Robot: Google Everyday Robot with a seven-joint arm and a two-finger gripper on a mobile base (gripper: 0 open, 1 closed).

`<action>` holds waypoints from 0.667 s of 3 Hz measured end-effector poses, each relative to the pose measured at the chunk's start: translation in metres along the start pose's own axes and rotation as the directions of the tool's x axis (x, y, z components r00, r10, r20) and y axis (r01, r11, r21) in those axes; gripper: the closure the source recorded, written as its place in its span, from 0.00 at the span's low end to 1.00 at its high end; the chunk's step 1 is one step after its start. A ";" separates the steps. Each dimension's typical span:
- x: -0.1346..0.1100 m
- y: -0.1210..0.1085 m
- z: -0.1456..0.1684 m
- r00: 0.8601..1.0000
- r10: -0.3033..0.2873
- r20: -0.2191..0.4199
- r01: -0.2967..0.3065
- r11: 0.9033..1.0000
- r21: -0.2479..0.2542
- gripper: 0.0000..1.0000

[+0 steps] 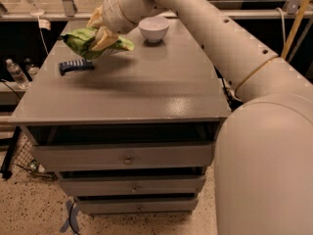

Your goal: Move green rice chip bag near rxbar blueberry

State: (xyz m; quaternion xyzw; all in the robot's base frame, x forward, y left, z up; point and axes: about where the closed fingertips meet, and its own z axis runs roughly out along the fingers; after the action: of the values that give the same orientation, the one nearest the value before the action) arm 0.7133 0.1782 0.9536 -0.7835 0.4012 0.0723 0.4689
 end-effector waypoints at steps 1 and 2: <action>0.019 0.012 0.032 0.999 0.030 0.041 -0.029 0.999 -0.040 1.00; 0.033 0.017 0.047 0.998 0.047 0.050 -0.045 0.998 -0.054 1.00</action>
Offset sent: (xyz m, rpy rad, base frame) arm 0.0359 0.0122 -0.0698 0.0166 0.0986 0.0311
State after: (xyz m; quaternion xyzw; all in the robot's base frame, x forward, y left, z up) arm 0.7355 0.1930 0.9005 -0.7841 0.4050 0.1136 0.4563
